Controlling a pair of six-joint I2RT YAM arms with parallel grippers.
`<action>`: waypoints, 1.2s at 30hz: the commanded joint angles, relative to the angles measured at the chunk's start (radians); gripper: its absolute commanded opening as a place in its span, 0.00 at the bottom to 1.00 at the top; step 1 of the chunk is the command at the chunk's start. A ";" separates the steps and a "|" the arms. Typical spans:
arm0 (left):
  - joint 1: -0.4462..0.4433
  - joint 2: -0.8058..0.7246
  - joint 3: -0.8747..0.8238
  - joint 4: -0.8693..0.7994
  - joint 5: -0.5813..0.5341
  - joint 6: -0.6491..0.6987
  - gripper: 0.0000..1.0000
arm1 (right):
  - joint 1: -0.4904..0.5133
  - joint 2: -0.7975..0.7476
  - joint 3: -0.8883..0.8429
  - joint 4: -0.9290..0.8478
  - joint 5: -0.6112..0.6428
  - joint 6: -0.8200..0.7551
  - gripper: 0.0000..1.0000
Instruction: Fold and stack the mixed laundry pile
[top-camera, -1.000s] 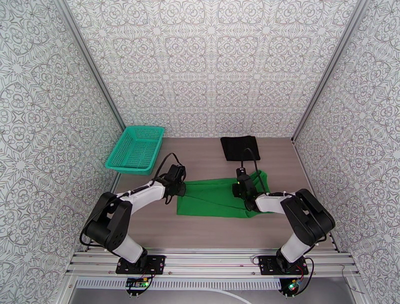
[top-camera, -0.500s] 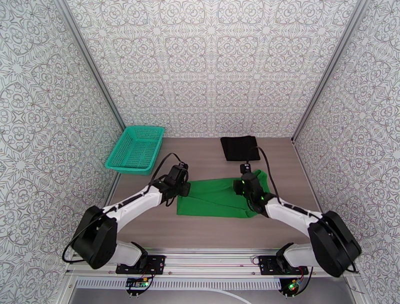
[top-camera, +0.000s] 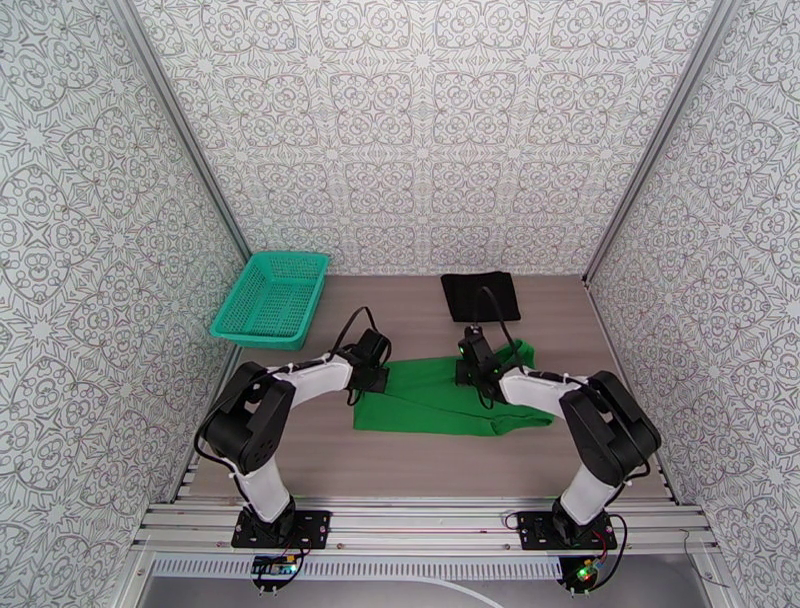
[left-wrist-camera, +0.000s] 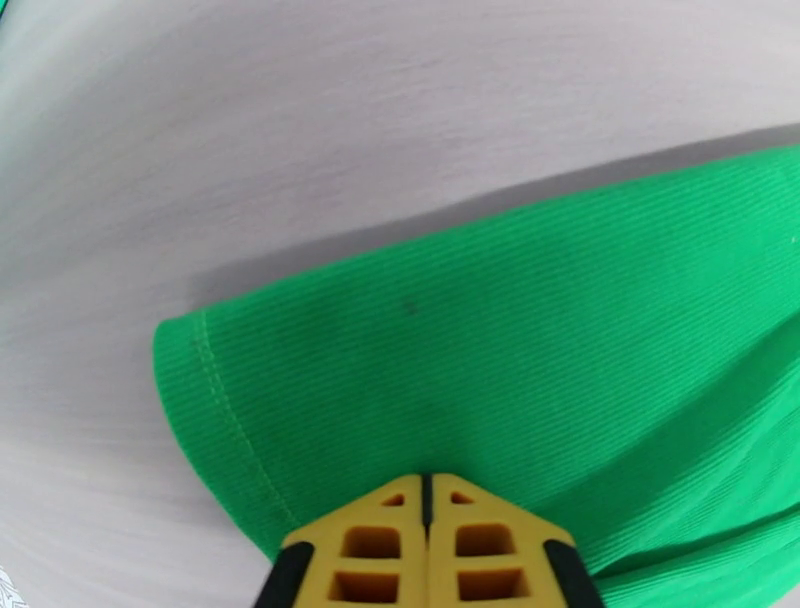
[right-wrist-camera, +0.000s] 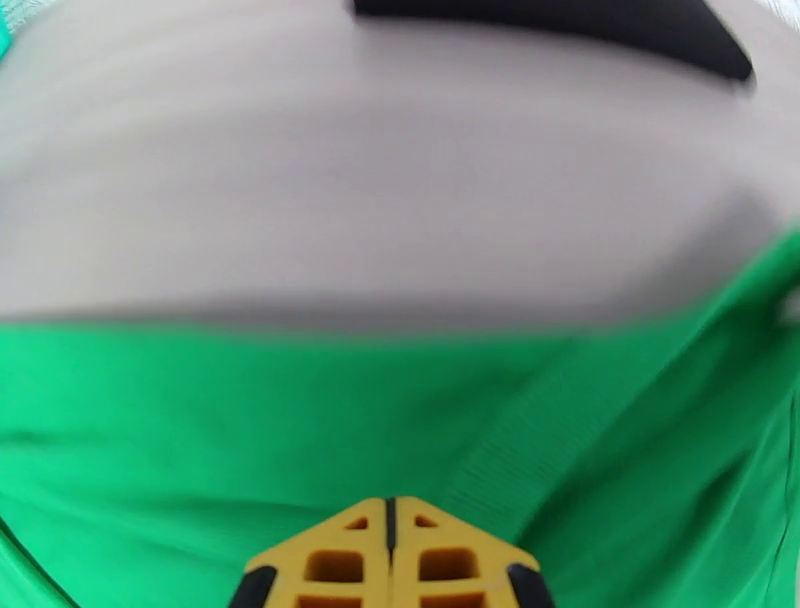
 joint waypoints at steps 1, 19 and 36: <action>0.007 -0.005 -0.032 0.011 -0.002 -0.020 0.00 | 0.005 -0.005 -0.045 0.011 0.002 0.079 0.00; 0.001 -0.191 0.034 -0.129 -0.054 -0.013 0.47 | 0.002 -0.250 0.191 -0.462 0.158 0.007 0.36; 0.148 -0.130 0.128 -0.192 0.185 -0.072 0.61 | 0.106 -0.246 0.265 -0.719 -0.178 0.000 0.55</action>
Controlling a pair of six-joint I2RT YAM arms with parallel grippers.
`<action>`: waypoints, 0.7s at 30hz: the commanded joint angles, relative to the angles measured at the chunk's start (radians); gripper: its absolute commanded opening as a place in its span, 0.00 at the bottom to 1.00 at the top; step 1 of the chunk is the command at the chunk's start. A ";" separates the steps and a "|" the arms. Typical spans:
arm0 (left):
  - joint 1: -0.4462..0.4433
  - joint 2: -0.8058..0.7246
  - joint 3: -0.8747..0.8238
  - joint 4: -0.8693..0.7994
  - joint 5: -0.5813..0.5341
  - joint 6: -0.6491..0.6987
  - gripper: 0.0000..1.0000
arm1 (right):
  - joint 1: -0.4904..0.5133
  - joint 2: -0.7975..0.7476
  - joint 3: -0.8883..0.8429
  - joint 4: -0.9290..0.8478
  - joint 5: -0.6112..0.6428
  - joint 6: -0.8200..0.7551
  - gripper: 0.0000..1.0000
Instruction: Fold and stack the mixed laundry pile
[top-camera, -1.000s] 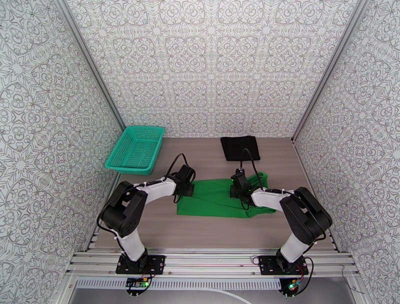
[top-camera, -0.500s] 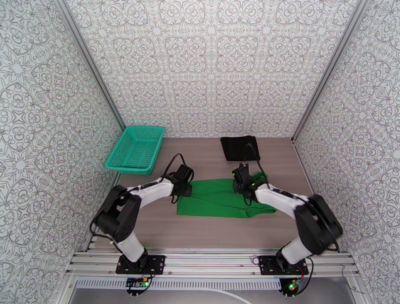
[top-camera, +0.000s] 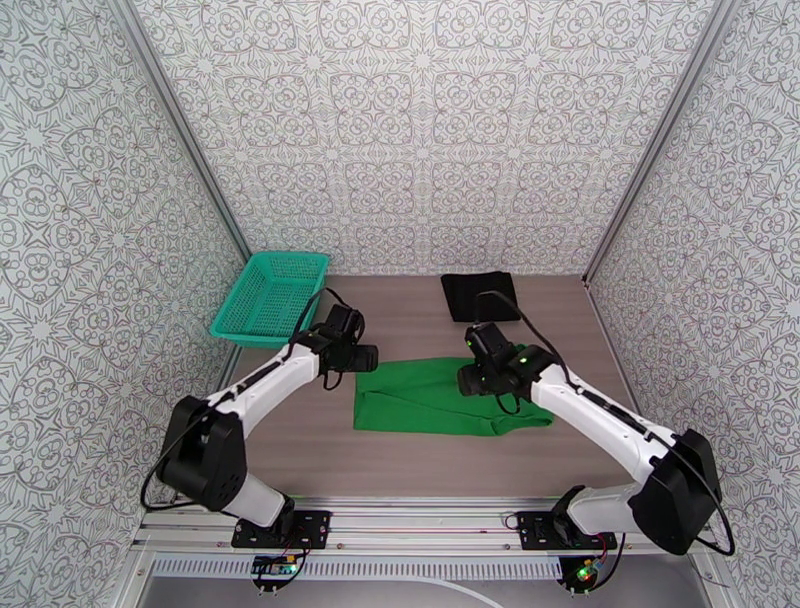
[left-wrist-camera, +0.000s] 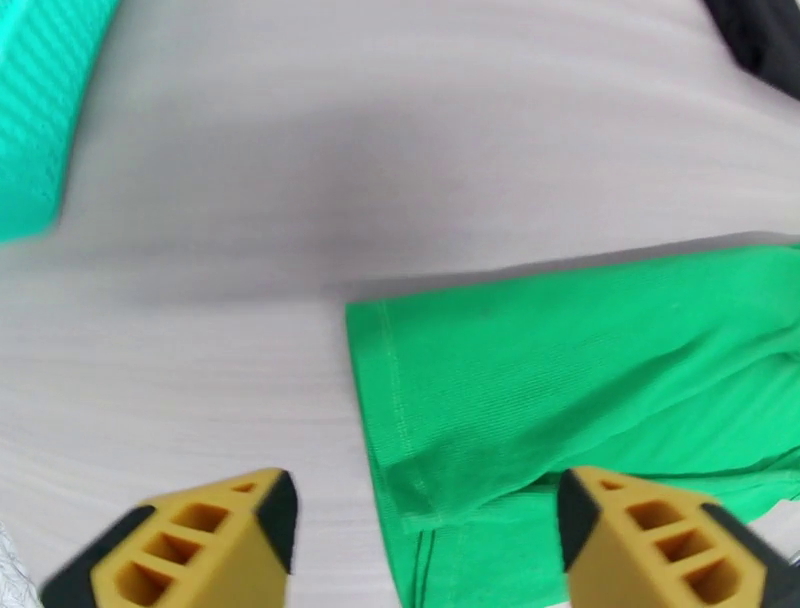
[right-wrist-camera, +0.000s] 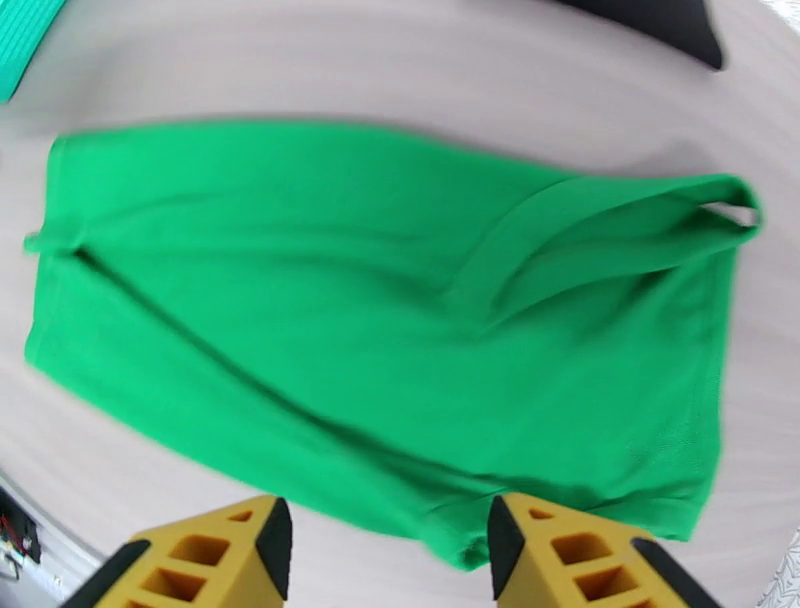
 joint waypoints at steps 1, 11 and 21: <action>0.032 0.082 0.034 0.042 0.092 -0.012 0.57 | 0.001 0.057 -0.034 0.061 -0.021 0.053 0.54; 0.057 0.258 0.052 0.145 0.187 -0.025 0.38 | -0.205 0.253 -0.031 0.163 0.000 0.058 0.30; 0.053 0.205 -0.122 0.146 0.101 -0.131 0.37 | -0.376 0.562 0.182 0.169 -0.070 0.013 0.14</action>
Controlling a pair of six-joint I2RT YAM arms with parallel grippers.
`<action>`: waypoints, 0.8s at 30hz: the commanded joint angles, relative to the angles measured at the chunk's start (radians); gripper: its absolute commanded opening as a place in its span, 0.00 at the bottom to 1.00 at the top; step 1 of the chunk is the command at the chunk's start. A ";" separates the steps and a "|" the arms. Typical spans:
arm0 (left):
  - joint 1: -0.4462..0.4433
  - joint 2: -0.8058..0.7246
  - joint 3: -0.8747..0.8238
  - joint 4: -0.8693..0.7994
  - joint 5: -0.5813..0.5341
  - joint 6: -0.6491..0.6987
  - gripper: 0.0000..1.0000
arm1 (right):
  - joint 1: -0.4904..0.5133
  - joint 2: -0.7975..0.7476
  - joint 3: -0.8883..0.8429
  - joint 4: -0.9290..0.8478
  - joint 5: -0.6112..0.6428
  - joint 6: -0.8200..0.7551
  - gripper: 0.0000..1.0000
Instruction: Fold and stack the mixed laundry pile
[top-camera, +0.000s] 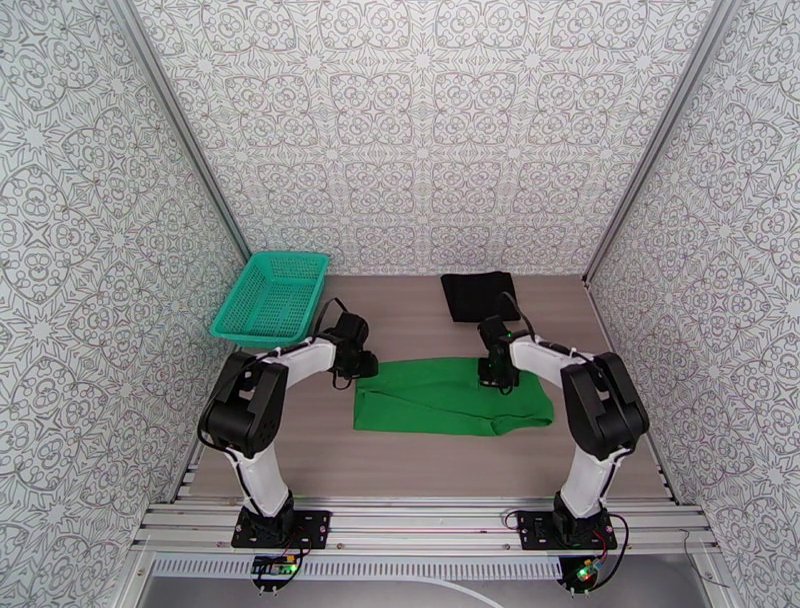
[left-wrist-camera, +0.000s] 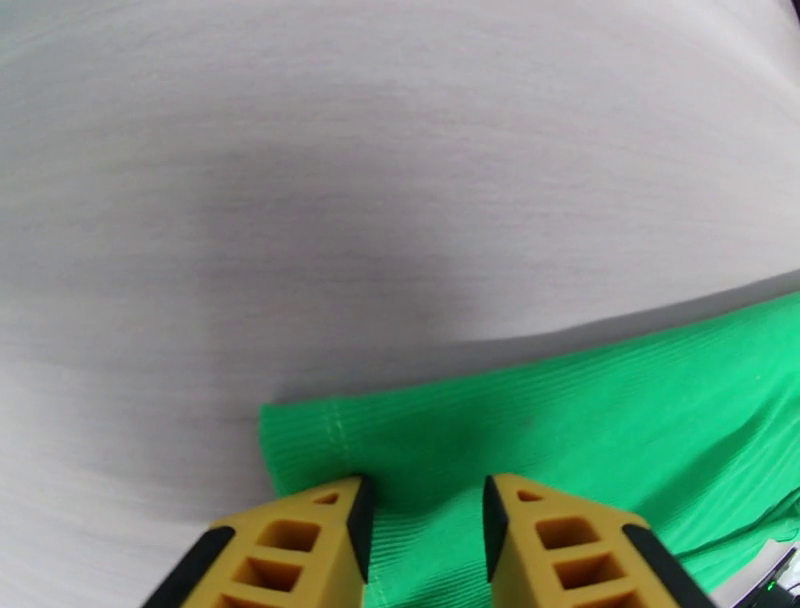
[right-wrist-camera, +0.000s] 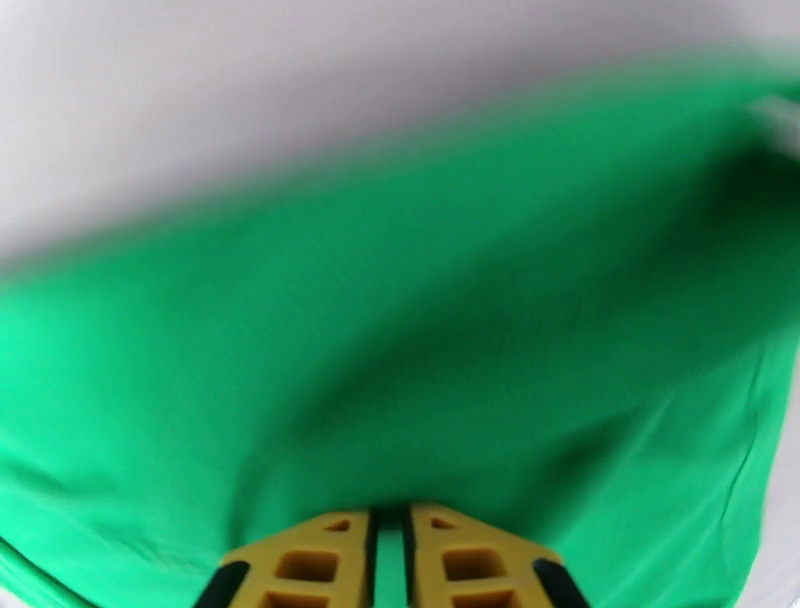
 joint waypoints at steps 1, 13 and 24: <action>-0.008 -0.023 -0.100 -0.049 -0.049 -0.066 0.37 | -0.057 0.099 0.088 -0.002 -0.036 -0.031 0.13; -0.122 -0.166 -0.202 -0.042 -0.038 -0.186 0.38 | -0.188 0.283 0.458 -0.199 -0.056 -0.180 0.12; -0.130 -0.295 -0.059 -0.263 -0.246 -0.146 0.74 | -0.142 0.070 0.350 -0.188 -0.134 -0.245 0.27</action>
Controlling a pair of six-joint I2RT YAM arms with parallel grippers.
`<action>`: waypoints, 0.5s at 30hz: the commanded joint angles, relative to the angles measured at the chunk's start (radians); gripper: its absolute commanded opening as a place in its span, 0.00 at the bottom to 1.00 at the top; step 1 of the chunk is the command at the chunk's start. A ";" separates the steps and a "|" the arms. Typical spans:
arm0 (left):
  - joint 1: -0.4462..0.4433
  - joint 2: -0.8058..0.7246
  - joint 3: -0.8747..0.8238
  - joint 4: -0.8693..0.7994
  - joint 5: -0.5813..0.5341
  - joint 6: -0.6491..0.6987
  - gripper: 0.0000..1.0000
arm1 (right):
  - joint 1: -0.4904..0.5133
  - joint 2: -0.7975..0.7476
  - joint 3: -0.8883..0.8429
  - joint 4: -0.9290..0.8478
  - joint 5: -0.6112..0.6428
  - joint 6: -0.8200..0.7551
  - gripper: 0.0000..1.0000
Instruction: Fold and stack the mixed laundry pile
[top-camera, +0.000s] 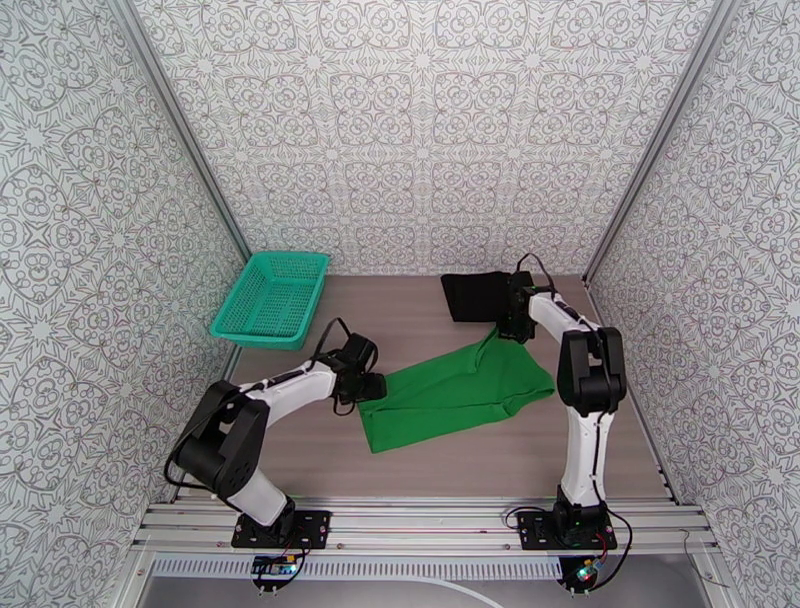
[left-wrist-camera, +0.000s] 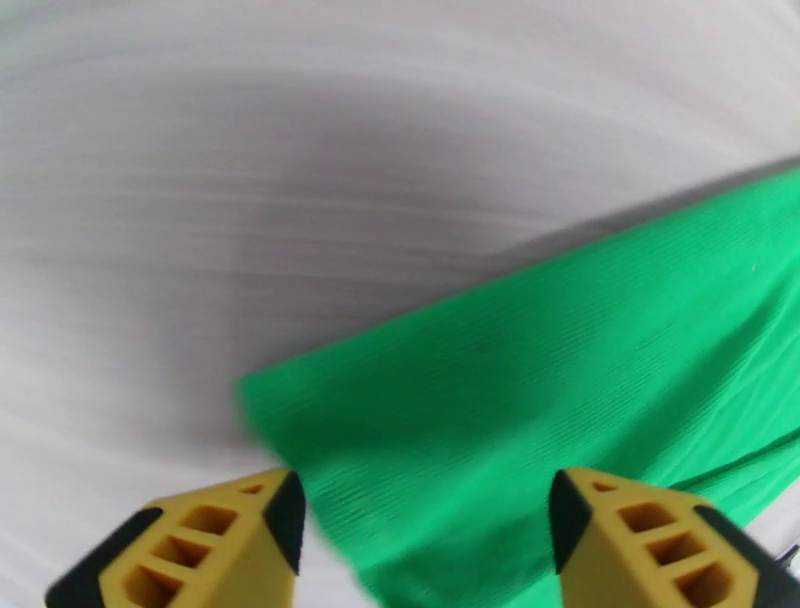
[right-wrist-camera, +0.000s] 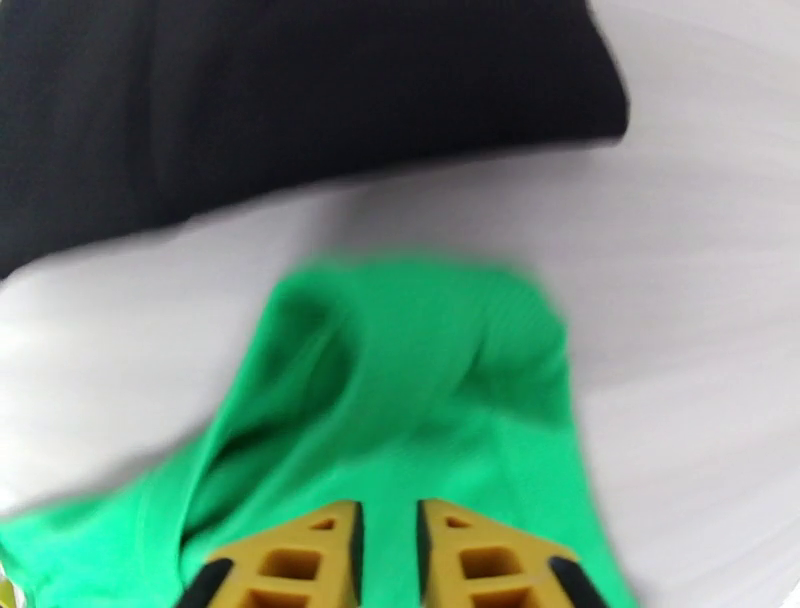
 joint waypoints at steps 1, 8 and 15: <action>0.016 -0.070 0.079 -0.132 -0.114 0.040 0.74 | 0.064 -0.154 -0.100 -0.001 -0.025 -0.015 0.28; 0.050 -0.072 0.081 -0.180 -0.046 0.052 0.71 | 0.308 -0.395 -0.372 0.061 0.009 0.076 0.34; 0.087 0.012 -0.016 -0.026 0.096 0.024 0.69 | 0.506 -0.516 -0.512 0.120 0.042 0.207 0.37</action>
